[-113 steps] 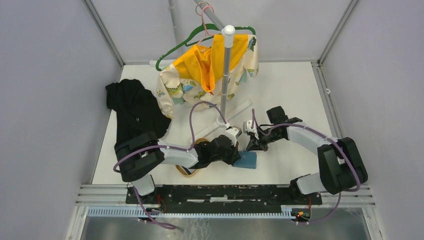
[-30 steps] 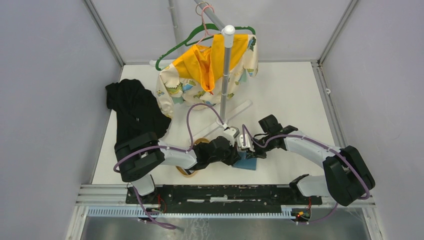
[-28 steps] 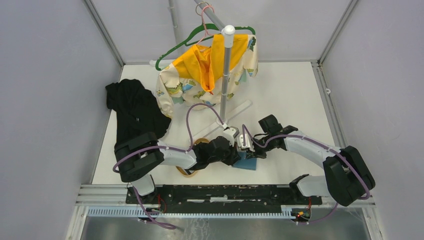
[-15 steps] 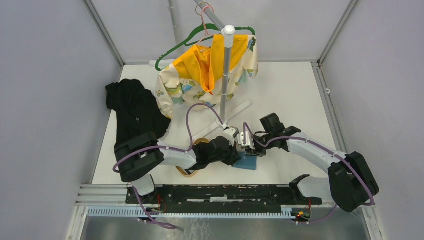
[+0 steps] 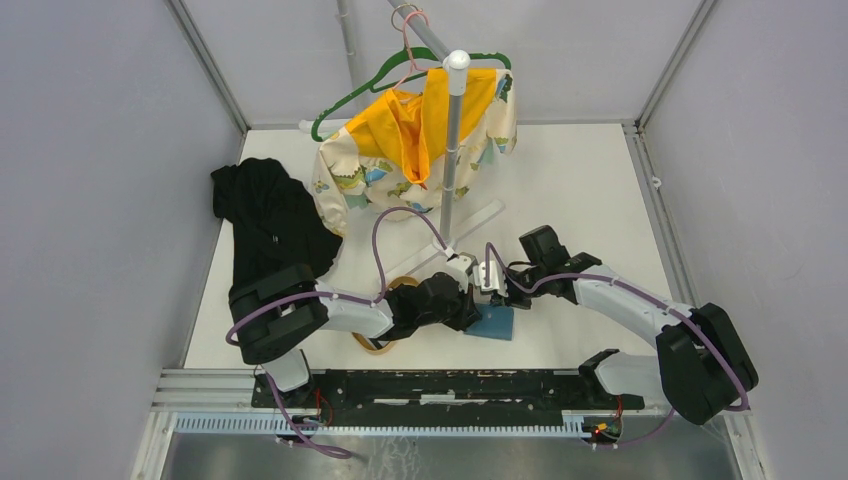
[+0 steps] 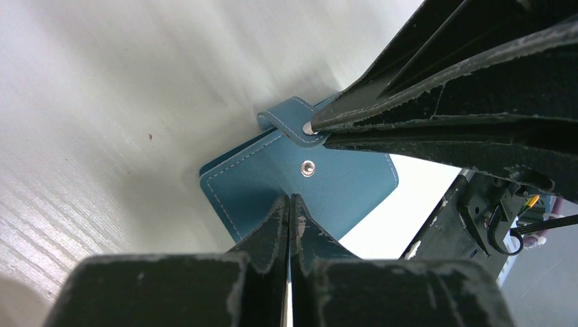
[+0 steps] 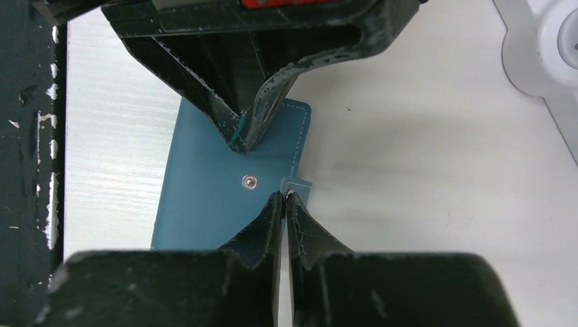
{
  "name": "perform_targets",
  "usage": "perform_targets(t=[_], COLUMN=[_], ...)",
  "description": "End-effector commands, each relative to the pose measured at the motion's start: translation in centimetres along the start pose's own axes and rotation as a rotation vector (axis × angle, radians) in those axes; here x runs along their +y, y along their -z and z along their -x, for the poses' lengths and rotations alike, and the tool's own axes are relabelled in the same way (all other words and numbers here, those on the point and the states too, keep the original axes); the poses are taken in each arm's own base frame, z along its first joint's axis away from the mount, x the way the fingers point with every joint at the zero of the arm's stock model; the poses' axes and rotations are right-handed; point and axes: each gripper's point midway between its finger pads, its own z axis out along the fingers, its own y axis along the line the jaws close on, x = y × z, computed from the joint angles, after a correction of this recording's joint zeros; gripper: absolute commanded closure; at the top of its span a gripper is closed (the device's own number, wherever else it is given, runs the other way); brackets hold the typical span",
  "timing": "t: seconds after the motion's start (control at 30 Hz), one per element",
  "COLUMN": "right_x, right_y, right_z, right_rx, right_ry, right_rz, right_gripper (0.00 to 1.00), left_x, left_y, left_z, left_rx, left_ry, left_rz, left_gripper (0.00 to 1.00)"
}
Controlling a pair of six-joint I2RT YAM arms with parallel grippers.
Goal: Put the credit cards into the card holder
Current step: Close the card holder at the center of the board.
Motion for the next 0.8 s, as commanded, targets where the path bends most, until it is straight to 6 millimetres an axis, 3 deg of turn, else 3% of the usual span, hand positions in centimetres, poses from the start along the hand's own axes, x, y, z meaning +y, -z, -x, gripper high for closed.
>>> perform_targets(t=[0.0, 0.13, 0.57, 0.77], right_x=[-0.3, 0.2, 2.9, 3.2], right_y=[0.0, 0.0, -1.1, -1.2], right_z=[0.5, 0.7, -0.6, -0.9], right_rx=[-0.013, -0.024, 0.019, 0.032], right_ry=[0.009, 0.008, 0.019, 0.036], right_rz=[-0.012, 0.006, 0.089, 0.082], right_gripper=[0.95, 1.0, 1.0, 1.0], left_x=[0.0, 0.0, 0.3, 0.4], left_y=[-0.1, -0.2, -0.6, -0.6], left_z=[-0.6, -0.7, -1.0, -1.0], left_rx=[0.016, 0.018, 0.026, 0.026], left_ry=[0.027, 0.03, 0.038, 0.039], left_rz=[-0.012, -0.01, 0.003, 0.003], left_gripper=[0.98, 0.98, 0.98, 0.98])
